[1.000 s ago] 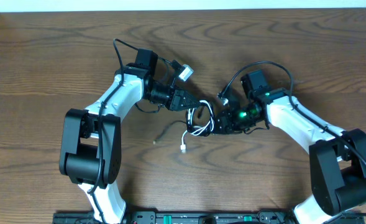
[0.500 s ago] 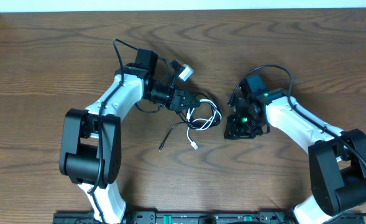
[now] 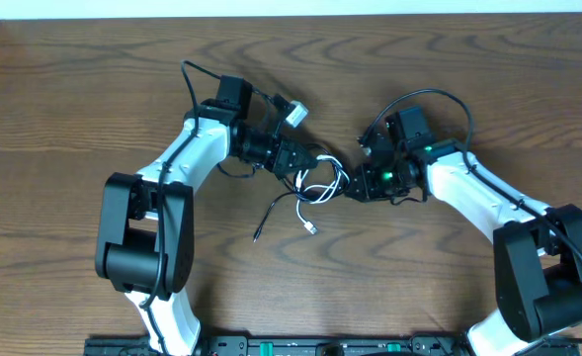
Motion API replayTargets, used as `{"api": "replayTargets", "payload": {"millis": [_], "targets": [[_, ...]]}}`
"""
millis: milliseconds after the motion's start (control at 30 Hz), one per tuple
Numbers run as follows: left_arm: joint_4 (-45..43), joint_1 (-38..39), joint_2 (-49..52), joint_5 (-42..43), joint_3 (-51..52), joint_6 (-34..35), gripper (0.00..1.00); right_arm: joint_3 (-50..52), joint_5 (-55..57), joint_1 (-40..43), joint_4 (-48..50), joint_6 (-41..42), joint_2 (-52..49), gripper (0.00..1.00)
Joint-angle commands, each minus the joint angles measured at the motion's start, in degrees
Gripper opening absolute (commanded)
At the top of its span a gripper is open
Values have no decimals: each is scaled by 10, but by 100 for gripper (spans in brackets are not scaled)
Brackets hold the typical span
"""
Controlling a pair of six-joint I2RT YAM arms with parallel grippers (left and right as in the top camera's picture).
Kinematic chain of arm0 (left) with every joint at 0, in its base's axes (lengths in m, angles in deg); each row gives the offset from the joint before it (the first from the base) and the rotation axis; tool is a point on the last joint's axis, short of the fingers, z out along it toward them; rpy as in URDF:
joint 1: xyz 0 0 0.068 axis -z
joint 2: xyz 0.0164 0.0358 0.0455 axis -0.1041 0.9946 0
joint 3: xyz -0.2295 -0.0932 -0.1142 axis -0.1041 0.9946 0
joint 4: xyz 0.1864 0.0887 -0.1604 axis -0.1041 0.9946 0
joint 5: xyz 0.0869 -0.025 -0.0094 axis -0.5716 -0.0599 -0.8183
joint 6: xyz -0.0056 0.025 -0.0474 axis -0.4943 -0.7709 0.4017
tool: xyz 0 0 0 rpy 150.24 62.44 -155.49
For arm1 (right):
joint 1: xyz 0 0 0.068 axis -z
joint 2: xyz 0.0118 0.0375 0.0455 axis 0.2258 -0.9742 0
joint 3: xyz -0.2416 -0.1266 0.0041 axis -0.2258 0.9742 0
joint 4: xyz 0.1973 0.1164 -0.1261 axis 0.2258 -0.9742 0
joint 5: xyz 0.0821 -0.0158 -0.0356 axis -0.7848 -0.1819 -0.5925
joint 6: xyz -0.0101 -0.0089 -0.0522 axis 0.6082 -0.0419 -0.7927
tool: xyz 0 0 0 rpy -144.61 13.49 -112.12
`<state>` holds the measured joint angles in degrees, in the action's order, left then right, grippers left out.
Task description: Untangle cables
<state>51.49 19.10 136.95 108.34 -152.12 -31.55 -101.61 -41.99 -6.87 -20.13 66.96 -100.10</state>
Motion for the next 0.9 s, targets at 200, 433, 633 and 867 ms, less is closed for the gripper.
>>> {"api": "replayTargets", "payload": {"millis": [200, 433, 633, 867], "targets": [[-7, 25, -16, -56, -4, 34, 8, -1, 101, -19, 20, 39, 4, 29], [-21, 25, -17, -231, -5, 162, 58, -1, 131, 3, 13, 47, 4, 35], [-12, 34, -54, -272, -5, 194, 54, -1, 118, 84, -6, 47, 4, 35], [-4, 113, -67, -355, -3, 207, 36, -1, 94, 188, -19, 46, 4, 38]]}}
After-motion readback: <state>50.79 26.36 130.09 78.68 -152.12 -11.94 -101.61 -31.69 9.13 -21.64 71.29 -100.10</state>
